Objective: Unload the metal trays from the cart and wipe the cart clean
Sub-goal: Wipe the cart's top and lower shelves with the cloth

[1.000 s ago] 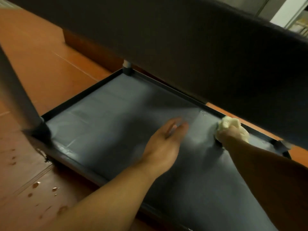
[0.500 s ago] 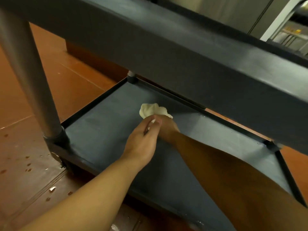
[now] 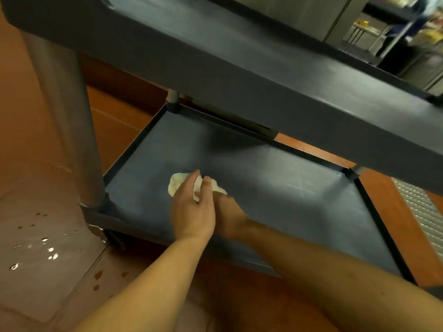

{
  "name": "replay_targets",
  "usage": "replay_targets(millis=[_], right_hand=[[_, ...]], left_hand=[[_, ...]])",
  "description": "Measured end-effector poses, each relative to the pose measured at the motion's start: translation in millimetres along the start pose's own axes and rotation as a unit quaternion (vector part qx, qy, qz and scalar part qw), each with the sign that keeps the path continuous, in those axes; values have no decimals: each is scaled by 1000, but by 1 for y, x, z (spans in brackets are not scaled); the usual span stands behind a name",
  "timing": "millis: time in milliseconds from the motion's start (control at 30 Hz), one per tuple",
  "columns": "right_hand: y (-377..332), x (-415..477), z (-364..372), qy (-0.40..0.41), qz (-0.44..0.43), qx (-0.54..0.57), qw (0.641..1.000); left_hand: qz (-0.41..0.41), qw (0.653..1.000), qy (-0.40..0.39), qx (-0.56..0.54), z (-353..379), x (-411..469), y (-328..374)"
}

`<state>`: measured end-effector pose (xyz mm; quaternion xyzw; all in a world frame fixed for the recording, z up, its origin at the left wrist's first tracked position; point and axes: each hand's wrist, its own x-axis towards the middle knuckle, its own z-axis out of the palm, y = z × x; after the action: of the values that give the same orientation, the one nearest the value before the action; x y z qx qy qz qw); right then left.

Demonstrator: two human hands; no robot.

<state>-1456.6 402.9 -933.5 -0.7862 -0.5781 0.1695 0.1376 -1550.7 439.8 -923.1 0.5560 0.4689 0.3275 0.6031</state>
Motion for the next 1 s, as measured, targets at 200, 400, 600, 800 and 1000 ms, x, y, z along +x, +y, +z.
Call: replay_targets(millis=[200, 400, 600, 800, 1000], right_hand=[[-1, 5, 17, 58, 61, -118, 989], [-6, 11, 42, 81, 16, -53, 995], [40, -2, 24, 89, 54, -119, 987], [137, -66, -21, 59, 139, -94, 984], [232, -155, -64, 92, 255, -68, 960]], left_hand=[[51, 998, 30, -3, -4, -3, -2], [47, 999, -8, 2, 7, 1, -8], [54, 996, -59, 34, 41, -18, 0], [83, 987, -112, 76, 98, -45, -2], [79, 979, -175, 68, 158, -74, -9]])
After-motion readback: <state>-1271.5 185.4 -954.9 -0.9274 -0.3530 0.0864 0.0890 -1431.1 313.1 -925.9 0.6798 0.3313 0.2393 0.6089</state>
